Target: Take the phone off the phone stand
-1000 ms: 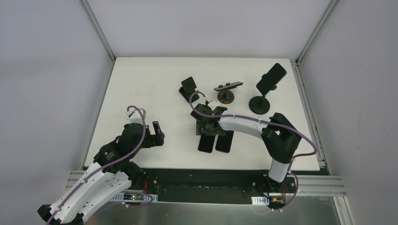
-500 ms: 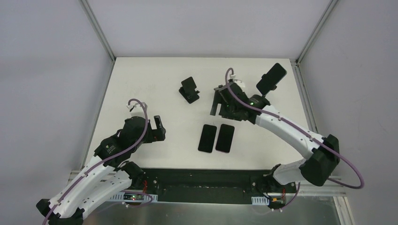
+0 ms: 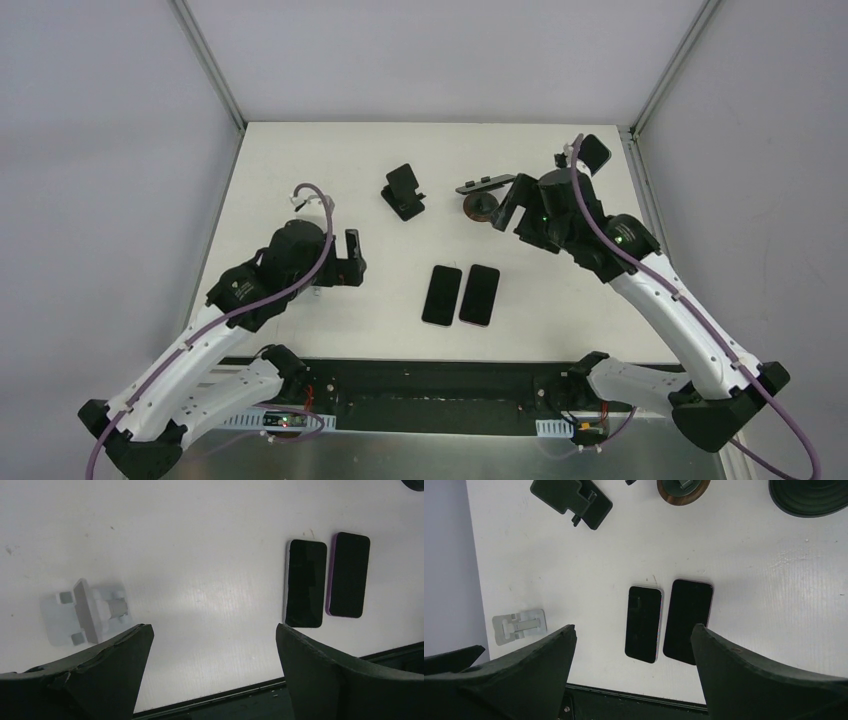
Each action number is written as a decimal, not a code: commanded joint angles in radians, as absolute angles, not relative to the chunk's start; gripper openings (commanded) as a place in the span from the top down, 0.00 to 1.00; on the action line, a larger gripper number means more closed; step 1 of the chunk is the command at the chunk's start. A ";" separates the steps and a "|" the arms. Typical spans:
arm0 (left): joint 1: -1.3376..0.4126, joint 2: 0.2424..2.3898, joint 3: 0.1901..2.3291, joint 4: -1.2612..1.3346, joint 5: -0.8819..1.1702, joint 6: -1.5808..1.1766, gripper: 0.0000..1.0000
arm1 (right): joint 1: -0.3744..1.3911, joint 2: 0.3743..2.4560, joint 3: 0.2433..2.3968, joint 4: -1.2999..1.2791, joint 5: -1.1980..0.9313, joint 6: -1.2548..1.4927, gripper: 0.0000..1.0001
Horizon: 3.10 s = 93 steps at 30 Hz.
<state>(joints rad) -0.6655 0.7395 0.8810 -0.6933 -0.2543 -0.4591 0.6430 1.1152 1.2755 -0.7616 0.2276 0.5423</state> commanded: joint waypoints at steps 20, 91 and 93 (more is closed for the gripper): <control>-0.663 1.246 1.307 -0.582 0.140 -0.266 0.09 | 0.639 0.903 1.168 -0.847 0.235 0.567 0.12; -0.471 2.433 2.299 -0.318 0.798 -0.269 0.04 | 0.638 0.629 1.104 -1.085 0.117 0.603 0.11; -0.469 2.430 2.285 -0.316 0.799 -0.270 0.04 | 0.638 0.629 1.104 -1.085 0.117 0.603 0.11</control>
